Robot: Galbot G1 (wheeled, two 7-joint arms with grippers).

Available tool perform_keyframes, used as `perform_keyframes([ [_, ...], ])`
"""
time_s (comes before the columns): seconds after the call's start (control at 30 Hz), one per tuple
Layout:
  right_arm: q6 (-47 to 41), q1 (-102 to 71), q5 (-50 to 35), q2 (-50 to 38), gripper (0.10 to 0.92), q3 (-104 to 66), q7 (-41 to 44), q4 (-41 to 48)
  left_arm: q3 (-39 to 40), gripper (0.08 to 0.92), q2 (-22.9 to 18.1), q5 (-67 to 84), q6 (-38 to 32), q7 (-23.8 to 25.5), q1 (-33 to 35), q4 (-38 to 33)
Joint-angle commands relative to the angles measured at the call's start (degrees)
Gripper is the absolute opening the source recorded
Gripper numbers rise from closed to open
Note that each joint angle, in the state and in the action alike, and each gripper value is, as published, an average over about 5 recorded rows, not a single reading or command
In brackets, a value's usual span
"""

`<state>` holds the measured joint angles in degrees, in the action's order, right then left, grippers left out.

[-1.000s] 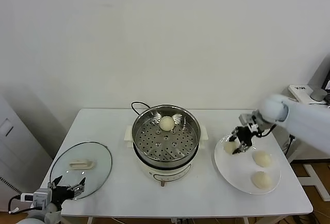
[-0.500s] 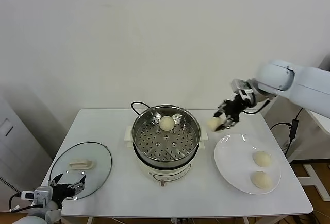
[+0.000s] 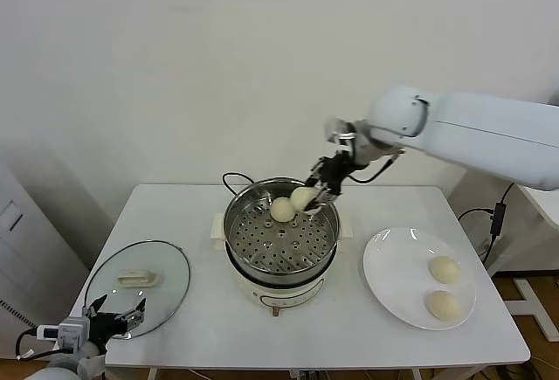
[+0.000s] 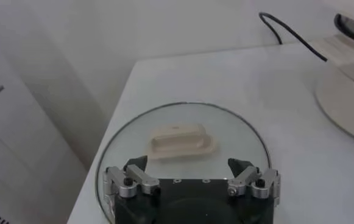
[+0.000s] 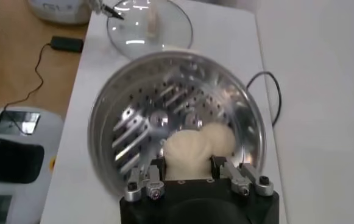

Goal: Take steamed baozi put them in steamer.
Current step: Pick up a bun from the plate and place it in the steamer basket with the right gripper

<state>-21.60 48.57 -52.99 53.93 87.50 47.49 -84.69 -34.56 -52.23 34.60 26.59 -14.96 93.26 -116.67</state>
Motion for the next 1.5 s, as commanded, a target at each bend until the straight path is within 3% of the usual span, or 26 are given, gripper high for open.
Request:
perform_keyframes([
  [0.03,-1.98,-6.68,-2.94,10.41,0.467,-1.45,-6.18,3.76,-0.09,0.823,-0.04,0.01,-0.06,-0.04,0.02,-0.07],
  [1.07,-2.14,-18.60,4.88,17.71,0.479,-4.81,-8.67,13.57,-0.21,0.823,-0.10,0.13,-0.28,0.03,0.60,-0.12],
  [1.5,-1.14,-12.84,5.75,12.63,0.799,-6.23,-3.77,10.62,-0.23,0.823,-0.75,0.12,-0.46,0.13,0.75,0.00],
])
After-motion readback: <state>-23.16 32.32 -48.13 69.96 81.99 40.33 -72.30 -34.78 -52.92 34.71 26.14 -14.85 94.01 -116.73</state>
